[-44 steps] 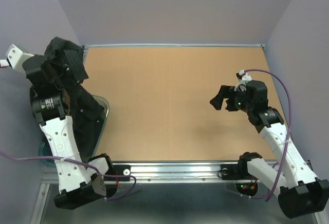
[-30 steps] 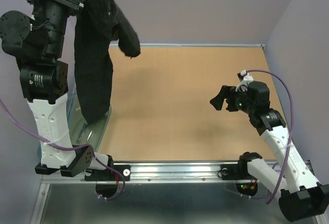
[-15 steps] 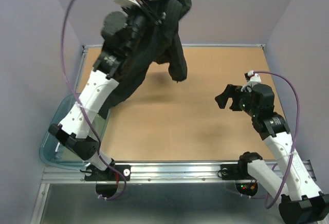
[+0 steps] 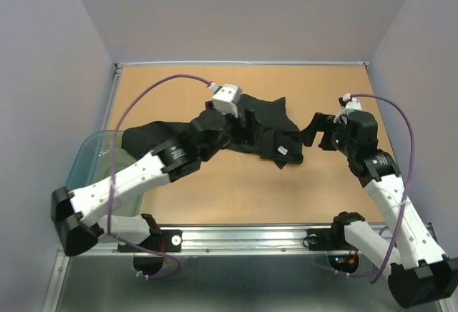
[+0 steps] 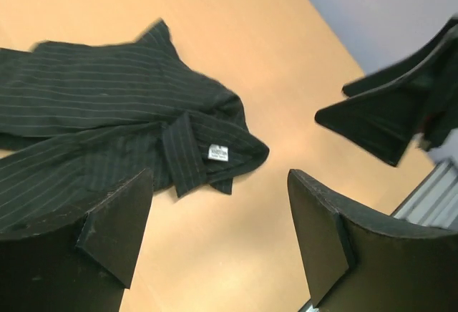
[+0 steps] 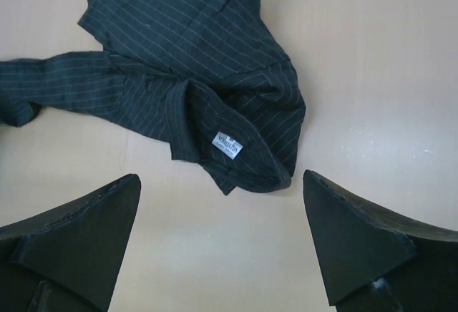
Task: Fold and stack the long sleeve shirts
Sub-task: Move the shirt to the center of the board
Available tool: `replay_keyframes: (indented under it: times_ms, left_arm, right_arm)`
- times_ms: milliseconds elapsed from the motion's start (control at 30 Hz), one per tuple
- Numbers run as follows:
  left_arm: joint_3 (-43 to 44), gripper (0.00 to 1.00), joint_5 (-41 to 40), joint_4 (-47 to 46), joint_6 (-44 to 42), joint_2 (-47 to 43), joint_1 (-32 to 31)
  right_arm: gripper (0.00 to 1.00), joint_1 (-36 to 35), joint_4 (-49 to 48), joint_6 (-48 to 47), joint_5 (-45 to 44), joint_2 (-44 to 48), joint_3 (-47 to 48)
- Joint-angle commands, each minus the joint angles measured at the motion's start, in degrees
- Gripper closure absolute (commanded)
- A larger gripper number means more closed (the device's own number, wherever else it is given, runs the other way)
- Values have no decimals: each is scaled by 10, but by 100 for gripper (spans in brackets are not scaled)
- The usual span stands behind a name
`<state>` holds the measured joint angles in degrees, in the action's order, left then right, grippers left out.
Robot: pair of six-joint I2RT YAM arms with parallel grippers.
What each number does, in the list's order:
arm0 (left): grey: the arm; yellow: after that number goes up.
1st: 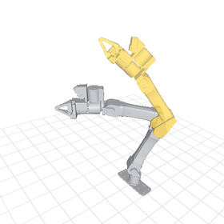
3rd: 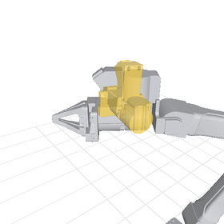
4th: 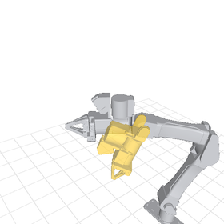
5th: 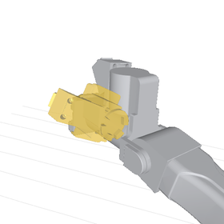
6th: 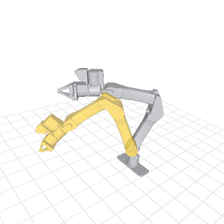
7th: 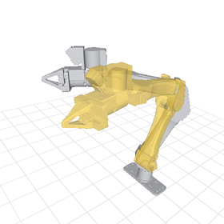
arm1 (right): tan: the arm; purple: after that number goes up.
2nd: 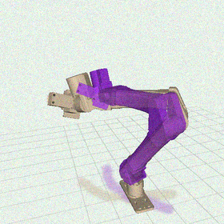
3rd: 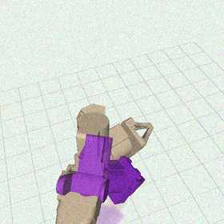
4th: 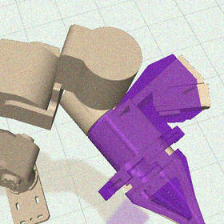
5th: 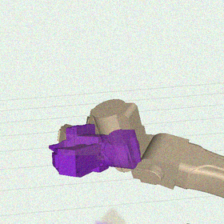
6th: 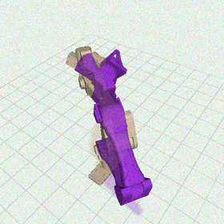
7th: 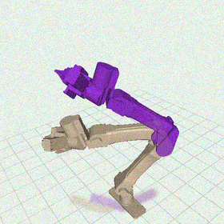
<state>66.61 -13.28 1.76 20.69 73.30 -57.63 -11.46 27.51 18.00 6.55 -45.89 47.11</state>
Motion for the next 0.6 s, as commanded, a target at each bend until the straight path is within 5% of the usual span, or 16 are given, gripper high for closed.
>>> replay_keyframes:
  times_ms: [0,100,300,567]
  left_arm:
    - [-47,11,-105,12,51,-120,14]
    - [-78,8,-148,99,131,-144,41]
    - [-132,8,-64,169,189,-152,219]
    - [-184,8,-94,199,146,-193,354]
  right_arm:
    - [0,-4,-18,11,36,-54,50]
    - [3,-5,-18,29,50,-111,61]
    - [15,-26,-18,23,86,-213,104]
    - [18,-203,-19,-79,31,-357,227]
